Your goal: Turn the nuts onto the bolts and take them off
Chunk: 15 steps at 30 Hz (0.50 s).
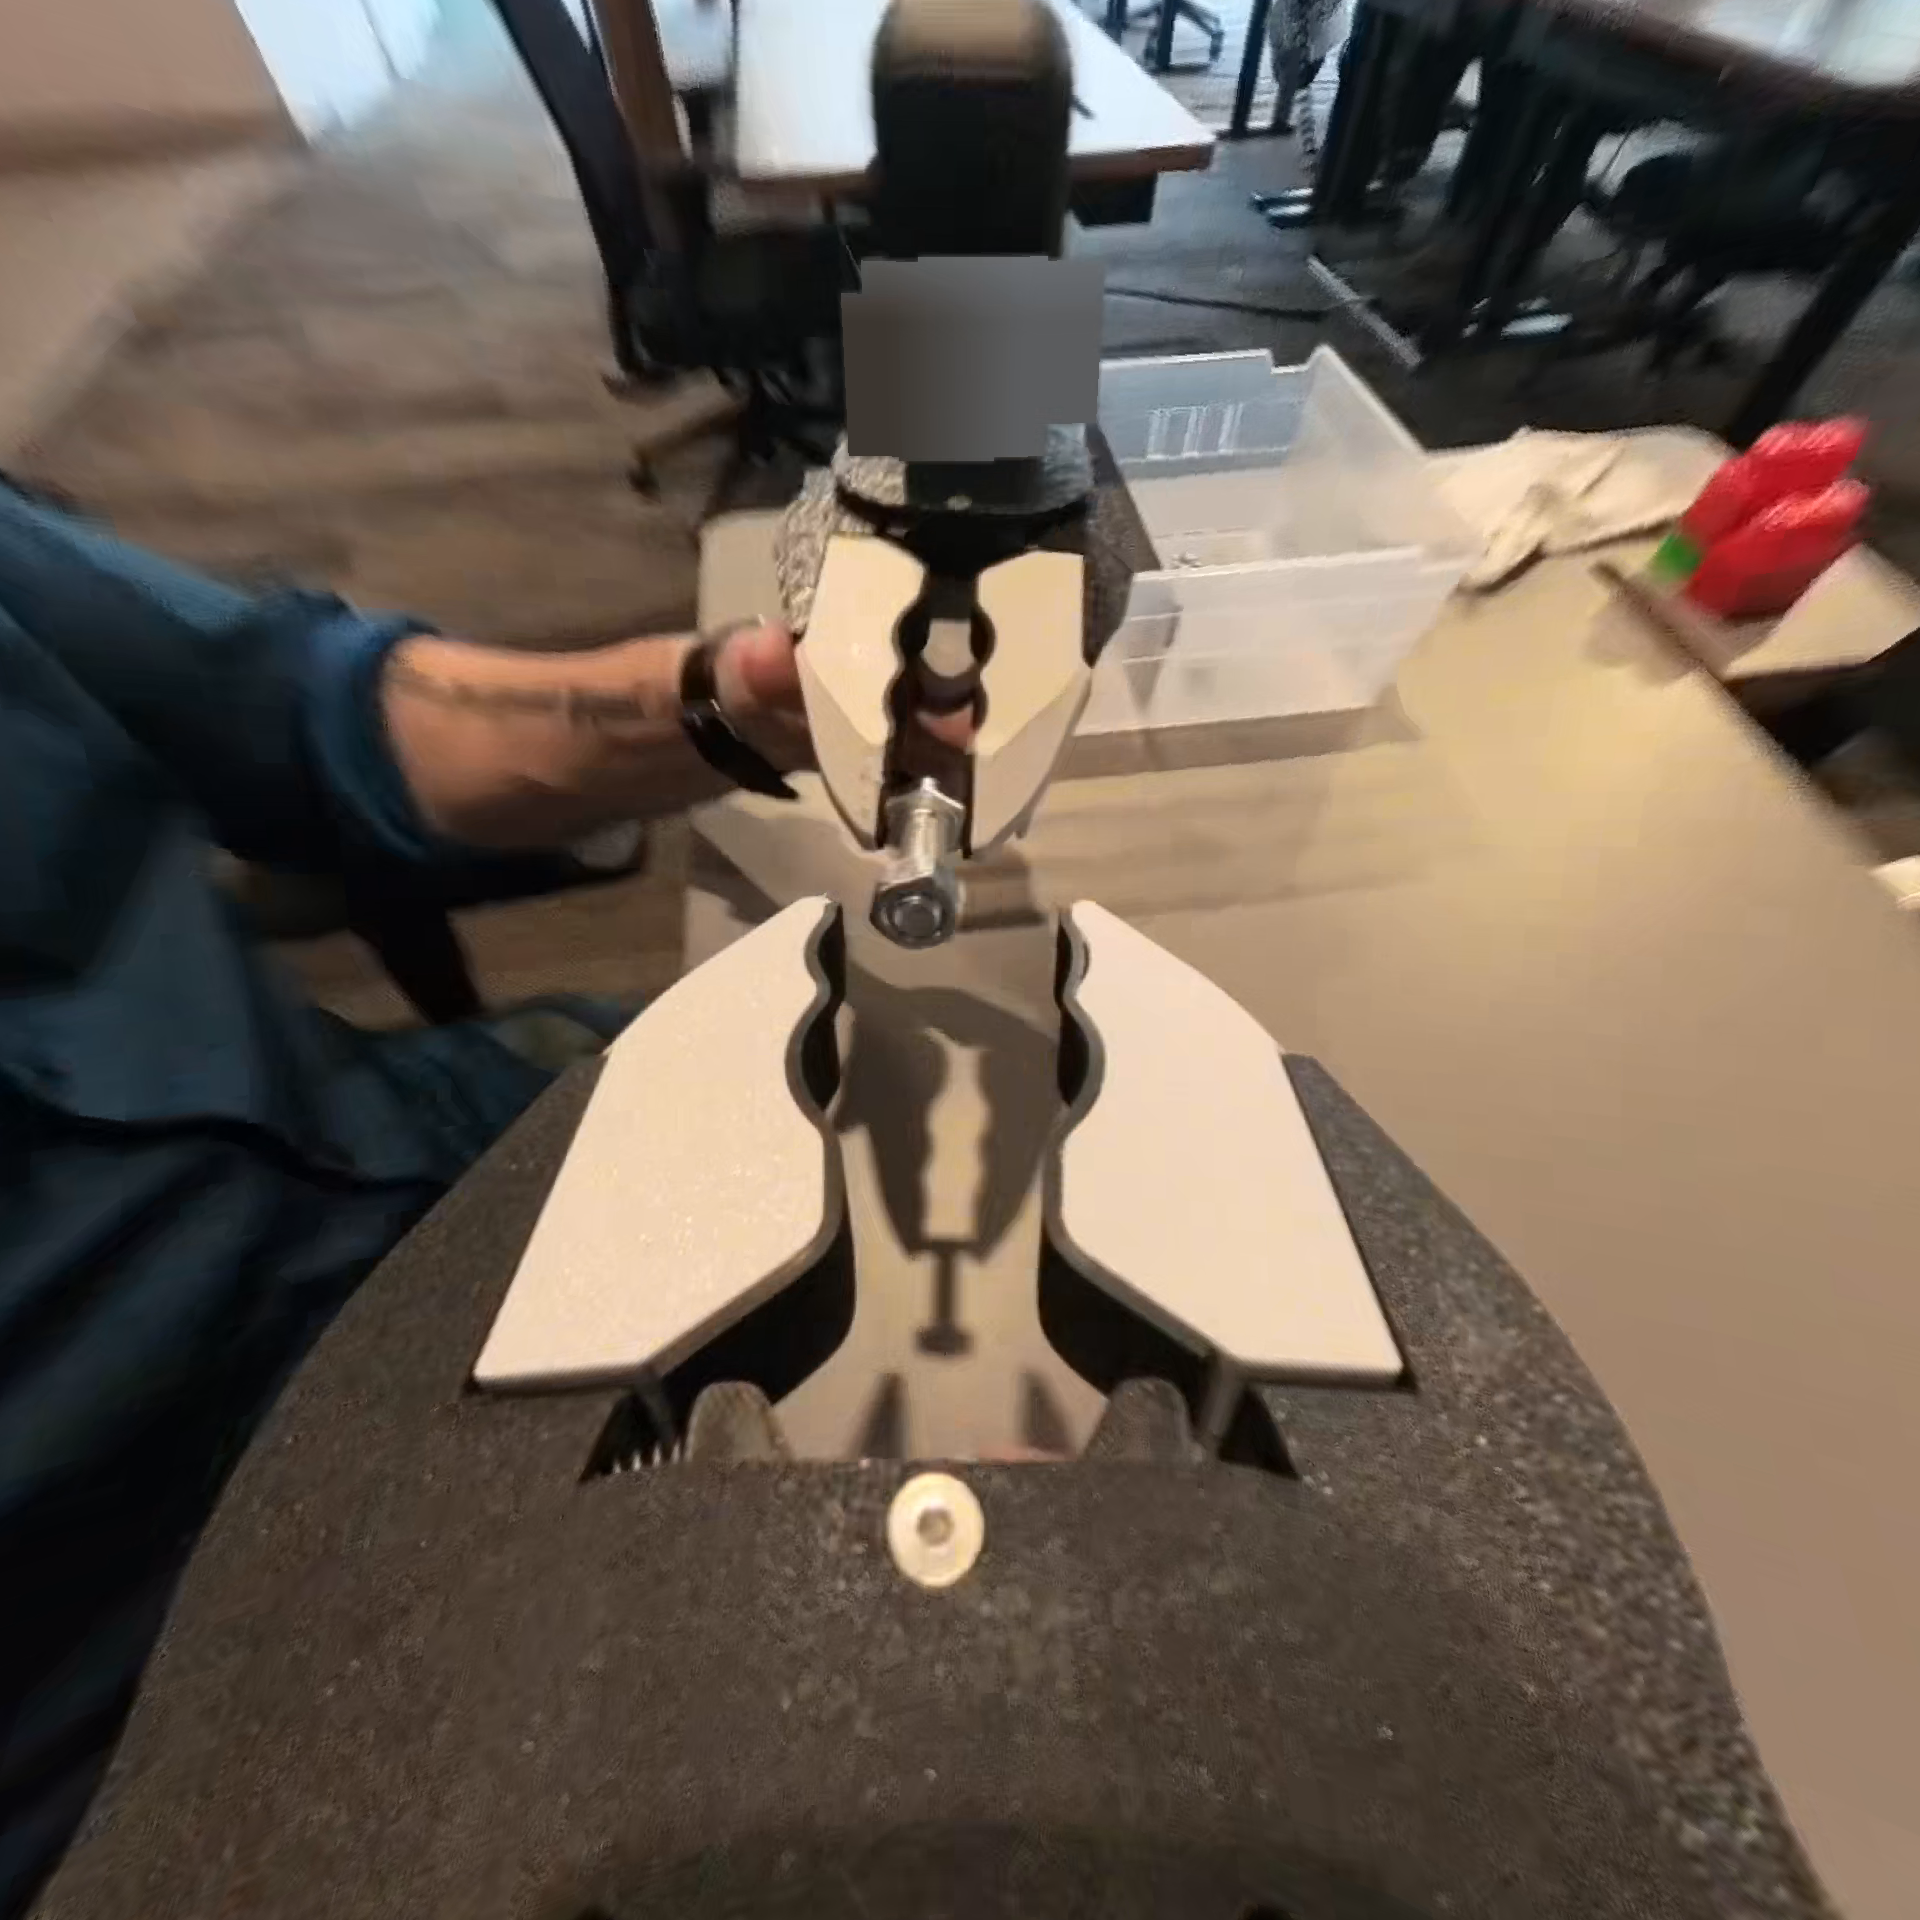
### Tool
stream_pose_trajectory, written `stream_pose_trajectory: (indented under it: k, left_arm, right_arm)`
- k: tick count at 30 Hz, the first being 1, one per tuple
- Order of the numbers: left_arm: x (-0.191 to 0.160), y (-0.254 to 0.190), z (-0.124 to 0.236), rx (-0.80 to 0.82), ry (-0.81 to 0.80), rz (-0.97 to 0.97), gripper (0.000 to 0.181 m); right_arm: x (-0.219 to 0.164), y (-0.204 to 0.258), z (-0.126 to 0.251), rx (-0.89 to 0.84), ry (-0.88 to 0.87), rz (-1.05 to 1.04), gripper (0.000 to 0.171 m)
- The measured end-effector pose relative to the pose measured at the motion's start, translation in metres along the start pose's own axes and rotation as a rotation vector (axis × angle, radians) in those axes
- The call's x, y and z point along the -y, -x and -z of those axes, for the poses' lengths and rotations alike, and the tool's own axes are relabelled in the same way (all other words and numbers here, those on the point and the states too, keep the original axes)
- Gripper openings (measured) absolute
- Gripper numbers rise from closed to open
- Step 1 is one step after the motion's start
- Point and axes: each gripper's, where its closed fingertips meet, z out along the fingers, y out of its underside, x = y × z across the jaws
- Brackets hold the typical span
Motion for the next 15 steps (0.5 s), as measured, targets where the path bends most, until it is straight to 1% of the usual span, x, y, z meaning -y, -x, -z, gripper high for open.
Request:
stream_pose_trajectory:
  k: [2,3,6,8,10,11,15]
  left_arm:
    - [0.0004,0.0009,0.0011,-0.004,-0.014,0.020,0.017]
    - [0.0005,0.0008,0.0011,-0.008,-0.018,0.027,0.017]
    - [0.0008,-0.0001,0.0005,-0.016,-0.021,0.030,0.017]
    - [0.0012,-0.0008,-0.0002,-0.020,-0.018,0.029,0.017]
    - [0.0015,-0.0017,-0.0009,-0.023,-0.018,0.028,0.017]
    - [0.0013,-0.0019,-0.0011,-0.023,-0.016,0.027,0.017]
    - [-0.0010,-0.0021,-0.0014,-0.011,0.002,0.005,0.017]
  right_arm:
    - [0.0009,0.0062,-0.0026,-0.063,0.041,0.154,0.037]
    - [0.0013,0.0084,-0.0040,-0.087,0.054,0.206,0.033]
    - [-0.0013,0.0071,-0.0075,-0.154,0.099,0.303,0.030]
    - [-0.0015,0.0078,-0.0084,-0.162,0.102,0.329,0.024]
    - [-0.0031,0.0066,-0.0094,-0.167,0.115,0.330,0.023]
    - [-0.0032,0.0073,-0.0093,-0.161,0.114,0.334,0.018]
    - [-0.0048,0.0069,-0.0102,-0.141,0.126,0.281,0.018]
